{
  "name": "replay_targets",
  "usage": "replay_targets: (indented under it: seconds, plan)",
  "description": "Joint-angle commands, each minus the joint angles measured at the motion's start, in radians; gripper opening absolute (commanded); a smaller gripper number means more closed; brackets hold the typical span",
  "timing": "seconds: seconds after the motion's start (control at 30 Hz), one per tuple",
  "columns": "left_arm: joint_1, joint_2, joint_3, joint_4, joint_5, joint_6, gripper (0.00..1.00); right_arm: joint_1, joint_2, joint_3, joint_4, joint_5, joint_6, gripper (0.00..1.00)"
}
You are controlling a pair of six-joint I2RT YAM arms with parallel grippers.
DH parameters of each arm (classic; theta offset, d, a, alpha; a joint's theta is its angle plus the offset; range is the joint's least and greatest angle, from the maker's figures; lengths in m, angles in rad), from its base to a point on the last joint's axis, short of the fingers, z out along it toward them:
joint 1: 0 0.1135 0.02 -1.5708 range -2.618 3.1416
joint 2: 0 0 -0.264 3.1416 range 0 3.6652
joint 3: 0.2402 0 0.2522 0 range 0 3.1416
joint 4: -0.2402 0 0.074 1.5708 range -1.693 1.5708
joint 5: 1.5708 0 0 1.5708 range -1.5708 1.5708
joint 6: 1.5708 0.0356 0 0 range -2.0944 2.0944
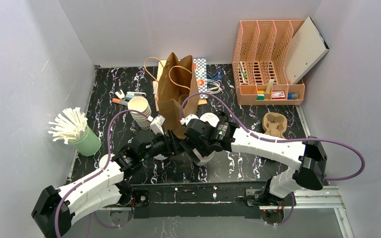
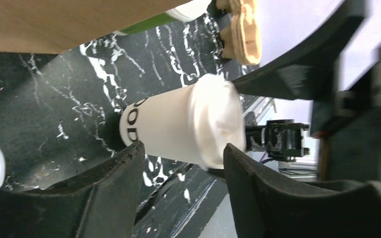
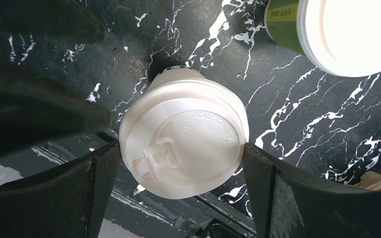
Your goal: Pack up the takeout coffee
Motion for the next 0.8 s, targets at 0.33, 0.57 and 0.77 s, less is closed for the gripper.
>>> replay_targets:
  seconds: [0.33,0.57,0.77]
  plan:
    - [0.044,0.204,-0.129,0.488,0.184,-0.163,0.7,-0.002,-0.045,-0.103,0.118,-0.082,-0.085,0.98]
    - [0.053,0.271,-0.114,0.467,0.204,-0.146,0.66,-0.002,-0.055,-0.113,0.138,-0.089,-0.092,0.98]
    - [0.052,0.245,-0.055,0.212,0.136,-0.016,0.58,-0.002,-0.073,-0.094,0.14,-0.062,-0.084,0.98]
